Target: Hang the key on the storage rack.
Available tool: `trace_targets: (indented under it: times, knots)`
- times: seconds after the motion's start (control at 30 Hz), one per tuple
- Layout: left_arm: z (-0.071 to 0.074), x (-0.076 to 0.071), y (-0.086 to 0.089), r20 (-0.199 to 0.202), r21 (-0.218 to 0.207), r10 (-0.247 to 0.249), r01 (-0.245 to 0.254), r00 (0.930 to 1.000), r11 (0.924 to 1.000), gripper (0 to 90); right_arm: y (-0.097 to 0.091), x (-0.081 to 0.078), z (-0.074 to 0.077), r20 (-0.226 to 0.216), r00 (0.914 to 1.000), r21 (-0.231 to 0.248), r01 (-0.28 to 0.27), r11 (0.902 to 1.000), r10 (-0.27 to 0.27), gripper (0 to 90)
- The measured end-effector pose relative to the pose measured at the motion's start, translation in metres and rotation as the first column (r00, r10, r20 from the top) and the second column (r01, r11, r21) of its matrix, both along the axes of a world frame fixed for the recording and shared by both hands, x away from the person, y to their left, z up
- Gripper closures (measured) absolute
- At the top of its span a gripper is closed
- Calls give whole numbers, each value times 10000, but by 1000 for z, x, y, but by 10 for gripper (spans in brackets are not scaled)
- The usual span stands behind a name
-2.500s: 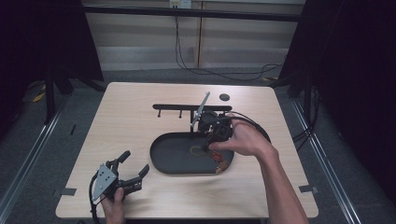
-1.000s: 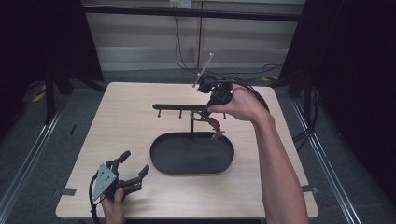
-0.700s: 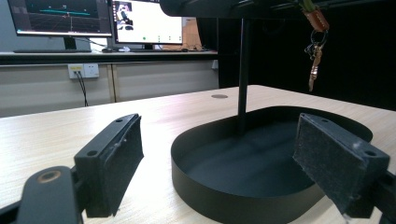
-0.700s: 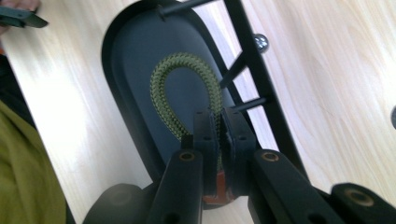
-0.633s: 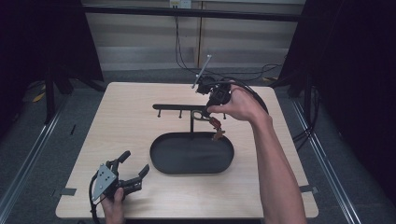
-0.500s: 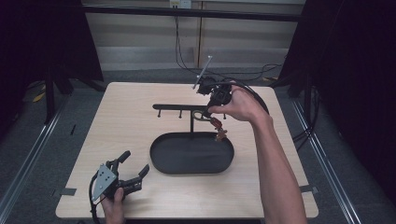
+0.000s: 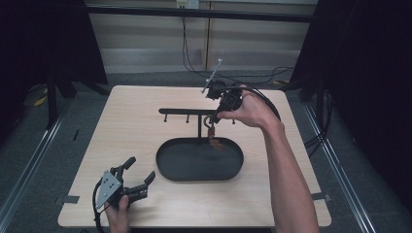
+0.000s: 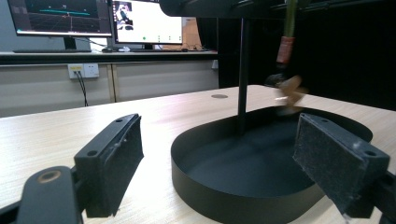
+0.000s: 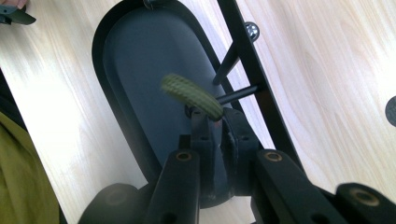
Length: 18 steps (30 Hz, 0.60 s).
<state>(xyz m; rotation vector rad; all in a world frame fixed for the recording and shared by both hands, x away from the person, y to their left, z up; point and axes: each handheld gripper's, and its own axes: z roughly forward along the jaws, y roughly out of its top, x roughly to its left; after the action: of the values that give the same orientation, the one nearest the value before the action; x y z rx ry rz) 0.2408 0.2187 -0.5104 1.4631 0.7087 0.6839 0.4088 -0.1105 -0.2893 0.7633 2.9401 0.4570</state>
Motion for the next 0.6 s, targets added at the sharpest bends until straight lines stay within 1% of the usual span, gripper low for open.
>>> trace_targets:
  times: [0.07,0.1,0.17,0.2,0.27,0.33,0.37,0.5,0.53,0.6]
  knots:
    - [0,0,0,-8,-69,2,-2,10000,10000,155,-1,0,0,-8,10000,-20,15,10000,-15,837]
    - [0,0,0,-4,19,-1,1,10000,10000,155,-1,0,-1,1,10000,-31,53,10000,-53,828]
    - [0,0,0,-2,15,0,0,10000,10000,155,-1,0,-1,9,10000,-11,82,10000,-82,815]
    - [0,0,0,2,-10,-4,4,10000,10000,155,-1,1,0,32,10000,38,35,10000,-35,813]
    - [0,0,1,7,78,-9,9,10000,10000,155,-1,1,1,2,10000,170,-37,9998,37,816]
    - [0,0,0,5,69,-7,7,10000,10000,155,1,0,1,-26,10000,56,14,10000,-14,819]
    - [0,0,0,3,-7,-4,4,10000,10000,155,1,0,1,-40,10000,79,-1,10000,1,819]
    - [0,0,0,-3,20,0,0,10000,10000,155,0,0,0,-35,10000,46,50,10000,-50,810]
    - [0,0,0,-4,-29,6,-6,10000,10000,155,0,1,0,-100,9999,81,11,10000,-10,799]
    - [0,0,0,-2,13,-3,3,10000,10000,155,-2,1,1,-185,9998,178,10,9998,-6,781]
